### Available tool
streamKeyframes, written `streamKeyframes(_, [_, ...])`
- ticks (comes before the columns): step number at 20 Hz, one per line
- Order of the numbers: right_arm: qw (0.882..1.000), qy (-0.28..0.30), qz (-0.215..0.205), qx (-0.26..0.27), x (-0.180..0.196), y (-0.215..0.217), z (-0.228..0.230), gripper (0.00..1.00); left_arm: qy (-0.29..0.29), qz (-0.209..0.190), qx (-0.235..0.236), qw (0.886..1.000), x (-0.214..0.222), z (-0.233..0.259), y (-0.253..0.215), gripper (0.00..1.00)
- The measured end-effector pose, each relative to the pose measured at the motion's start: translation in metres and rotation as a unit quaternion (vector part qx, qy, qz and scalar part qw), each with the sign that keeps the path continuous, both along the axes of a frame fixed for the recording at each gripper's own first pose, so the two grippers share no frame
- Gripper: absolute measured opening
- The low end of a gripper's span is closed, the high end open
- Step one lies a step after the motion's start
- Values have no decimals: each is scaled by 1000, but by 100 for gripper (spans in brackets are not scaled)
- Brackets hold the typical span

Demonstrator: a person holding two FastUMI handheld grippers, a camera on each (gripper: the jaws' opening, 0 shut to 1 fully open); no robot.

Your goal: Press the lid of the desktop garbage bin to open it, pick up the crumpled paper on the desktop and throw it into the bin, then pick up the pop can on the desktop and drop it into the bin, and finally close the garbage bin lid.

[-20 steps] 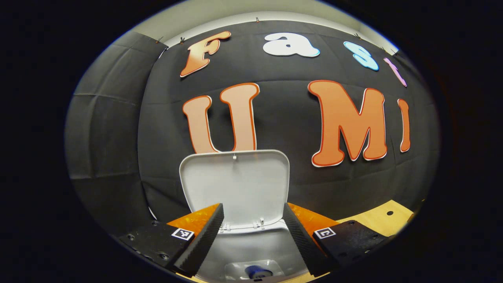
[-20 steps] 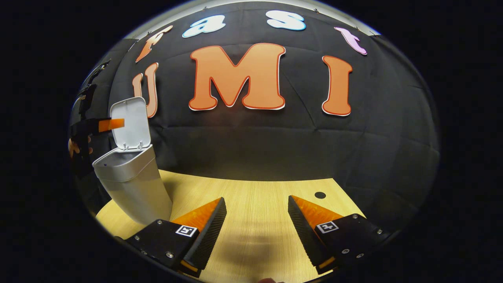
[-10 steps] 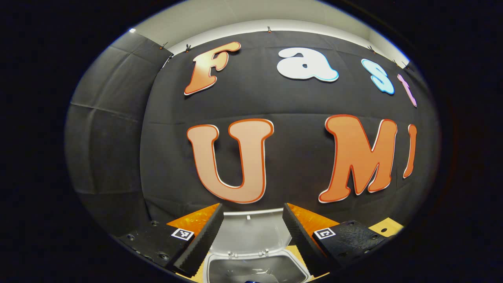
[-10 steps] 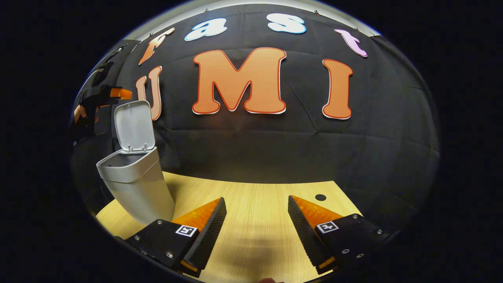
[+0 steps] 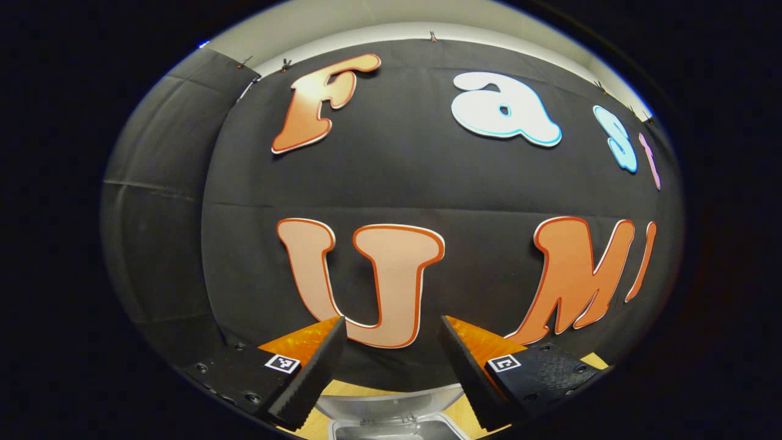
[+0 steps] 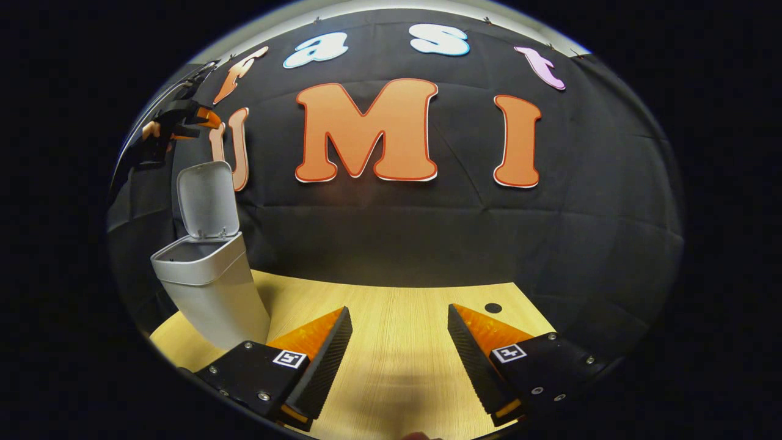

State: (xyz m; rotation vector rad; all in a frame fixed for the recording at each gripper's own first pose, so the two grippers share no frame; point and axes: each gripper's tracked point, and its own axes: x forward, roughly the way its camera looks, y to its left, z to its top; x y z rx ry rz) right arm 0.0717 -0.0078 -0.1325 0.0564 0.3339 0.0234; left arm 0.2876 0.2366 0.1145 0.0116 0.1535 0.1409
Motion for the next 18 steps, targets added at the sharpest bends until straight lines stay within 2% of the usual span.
streamKeyframes(4, [1000, 0, 0, 1, -2, 2, 0, 94, 75, -9, -9, 997, 18, -58, -2, 95])
streamKeyframes(8, [1000, 0, 0, 0, -3, 2, -2, 94, 159, -21, -12, 987, 23, -110, -2, 95])
streamKeyframes(10, [1000, -2, -3, 2, -5, 0, -1, 94, 173, -28, -44, 984, 22, -117, -4, 96])
streamKeyframes(14, [1000, 2, -9, 8, -8, -5, -6, 94, 207, -49, -77, 974, -16, -130, -21, 97])
streamKeyframes(18, [1000, 10, -9, 15, -8, -5, -14, 94, 262, -86, -119, 954, -56, -163, -43, 94])
